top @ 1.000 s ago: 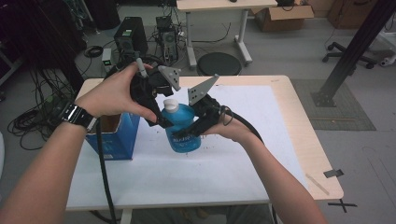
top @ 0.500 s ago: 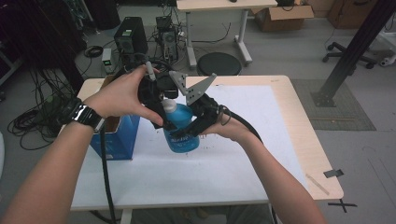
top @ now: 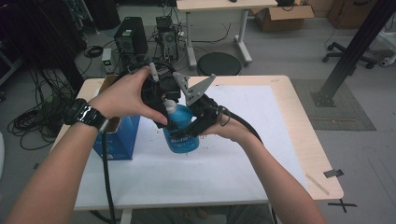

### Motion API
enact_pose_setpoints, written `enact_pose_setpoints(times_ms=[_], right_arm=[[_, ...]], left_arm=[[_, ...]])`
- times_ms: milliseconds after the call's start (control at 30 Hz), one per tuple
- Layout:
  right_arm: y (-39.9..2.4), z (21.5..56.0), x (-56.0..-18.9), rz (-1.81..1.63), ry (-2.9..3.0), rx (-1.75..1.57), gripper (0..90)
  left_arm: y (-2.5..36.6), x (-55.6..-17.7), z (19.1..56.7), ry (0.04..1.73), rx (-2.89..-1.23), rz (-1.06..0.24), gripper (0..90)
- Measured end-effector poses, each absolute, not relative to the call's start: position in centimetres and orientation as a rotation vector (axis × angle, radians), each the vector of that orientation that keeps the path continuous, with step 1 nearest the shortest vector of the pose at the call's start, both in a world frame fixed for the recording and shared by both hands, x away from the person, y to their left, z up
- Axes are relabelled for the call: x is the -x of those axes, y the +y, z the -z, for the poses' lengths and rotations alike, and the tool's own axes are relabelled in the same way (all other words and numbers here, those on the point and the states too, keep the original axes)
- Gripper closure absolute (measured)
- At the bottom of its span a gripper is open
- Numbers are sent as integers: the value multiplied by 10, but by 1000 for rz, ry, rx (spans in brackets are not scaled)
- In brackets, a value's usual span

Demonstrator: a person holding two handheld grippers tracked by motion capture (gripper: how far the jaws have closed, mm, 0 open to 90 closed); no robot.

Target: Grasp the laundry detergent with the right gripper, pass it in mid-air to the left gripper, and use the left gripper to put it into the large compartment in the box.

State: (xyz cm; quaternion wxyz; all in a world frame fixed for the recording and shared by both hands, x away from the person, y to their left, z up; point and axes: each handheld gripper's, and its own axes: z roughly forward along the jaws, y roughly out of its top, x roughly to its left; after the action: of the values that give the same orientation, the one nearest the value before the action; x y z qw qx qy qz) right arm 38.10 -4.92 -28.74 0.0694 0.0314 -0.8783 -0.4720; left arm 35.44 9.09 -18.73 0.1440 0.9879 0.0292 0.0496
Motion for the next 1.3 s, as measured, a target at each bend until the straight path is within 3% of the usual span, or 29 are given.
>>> enact_pose_setpoints(times_ms=[967, 1300], right_arm=[[-49, 289, -380, 1405, -2669, -88, 421], [-48, 290, -379, 1392, -2670, -86, 421]], left_arm=[[91, -354, 186, 99, -2849, -103, 362], [90, -353, 187, 124, -2864, -92, 373]])
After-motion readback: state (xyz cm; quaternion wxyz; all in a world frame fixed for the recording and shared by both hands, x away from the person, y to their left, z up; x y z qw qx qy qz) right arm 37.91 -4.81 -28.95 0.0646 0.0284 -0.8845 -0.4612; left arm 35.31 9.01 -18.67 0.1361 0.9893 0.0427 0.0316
